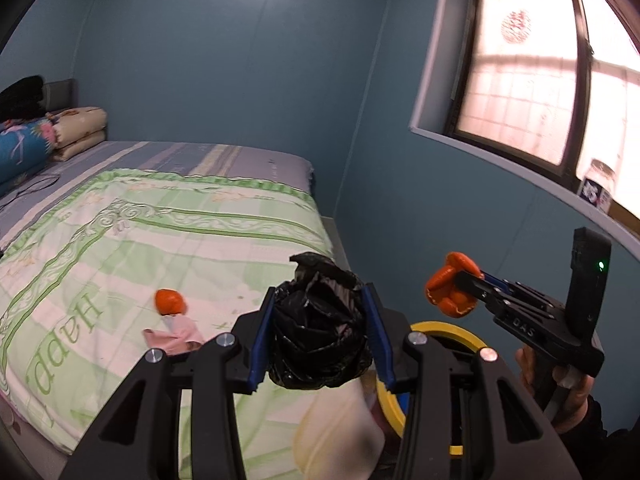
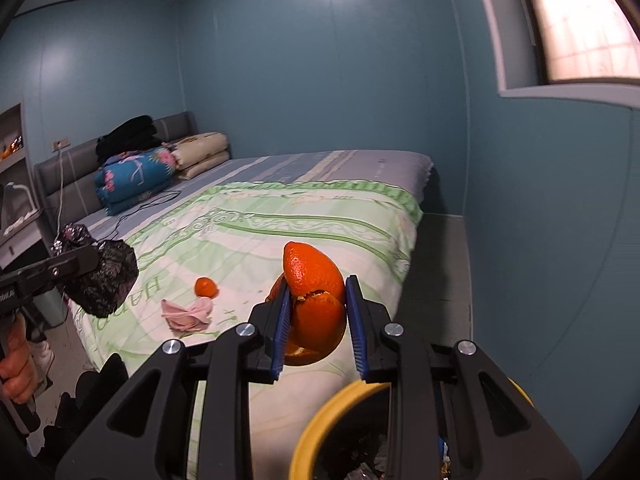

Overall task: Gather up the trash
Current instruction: 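Lift the black bag and orange peel and carry both over the yellow bin, then open both grippers over the yellow bin to drop the bag and peel, then move both grippers back to the pink cloth and whole orange, then grasp the pink cloth with the left gripper while the right gripper grasps the orange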

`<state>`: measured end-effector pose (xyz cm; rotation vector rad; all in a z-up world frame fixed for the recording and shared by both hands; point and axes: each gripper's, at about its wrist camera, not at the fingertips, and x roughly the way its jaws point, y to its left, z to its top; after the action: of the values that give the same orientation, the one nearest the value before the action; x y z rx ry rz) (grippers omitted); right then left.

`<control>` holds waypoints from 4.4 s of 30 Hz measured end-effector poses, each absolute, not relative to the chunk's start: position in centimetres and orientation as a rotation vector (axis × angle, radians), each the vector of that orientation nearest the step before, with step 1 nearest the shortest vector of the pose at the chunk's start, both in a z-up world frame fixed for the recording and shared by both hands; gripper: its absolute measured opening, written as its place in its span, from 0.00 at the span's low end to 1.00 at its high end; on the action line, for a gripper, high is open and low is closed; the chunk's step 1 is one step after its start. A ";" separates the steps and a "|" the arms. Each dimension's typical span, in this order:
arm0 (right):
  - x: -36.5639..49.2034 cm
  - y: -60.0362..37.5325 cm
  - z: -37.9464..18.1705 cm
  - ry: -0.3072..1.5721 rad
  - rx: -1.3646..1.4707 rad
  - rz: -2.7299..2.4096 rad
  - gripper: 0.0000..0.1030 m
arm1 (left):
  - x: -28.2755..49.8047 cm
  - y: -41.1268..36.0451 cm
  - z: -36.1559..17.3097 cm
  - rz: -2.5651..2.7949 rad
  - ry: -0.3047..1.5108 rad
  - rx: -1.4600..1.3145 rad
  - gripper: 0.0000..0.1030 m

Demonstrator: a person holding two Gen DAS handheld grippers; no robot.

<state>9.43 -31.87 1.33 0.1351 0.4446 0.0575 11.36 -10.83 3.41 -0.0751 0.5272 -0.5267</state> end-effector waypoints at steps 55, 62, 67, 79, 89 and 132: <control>7.0 -43.0 -6.2 0.596 0.373 -0.174 0.25 | 10.1 -28.0 -4.0 -0.857 0.760 0.059 0.39; 7.2 -43.5 -6.3 0.604 0.393 -0.182 0.34 | 10.2 -28.1 -4.5 -0.860 0.776 0.060 0.54; 6.7 -44.1 -6.1 0.587 0.408 -0.206 0.50 | 10.6 -27.4 -4.5 -0.839 0.776 0.035 0.73; 7.5 -43.6 -4.9 0.551 0.420 -0.162 0.58 | 13.4 -21.4 -4.3 -0.675 0.706 0.003 0.91; 16.1 -35.0 -2.0 0.567 0.308 0.094 0.70 | 17.1 -12.8 -5.1 -0.468 0.665 -0.063 0.92; 44.5 -2.6 -14.3 1.162 -0.208 0.580 0.68 | 29.4 1.0 -15.3 -0.241 0.843 -0.276 0.85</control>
<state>44.47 -2.56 -14.34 -0.2077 1.1620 0.5799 29.38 1.02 -15.27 -0.2760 0.8431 -0.2410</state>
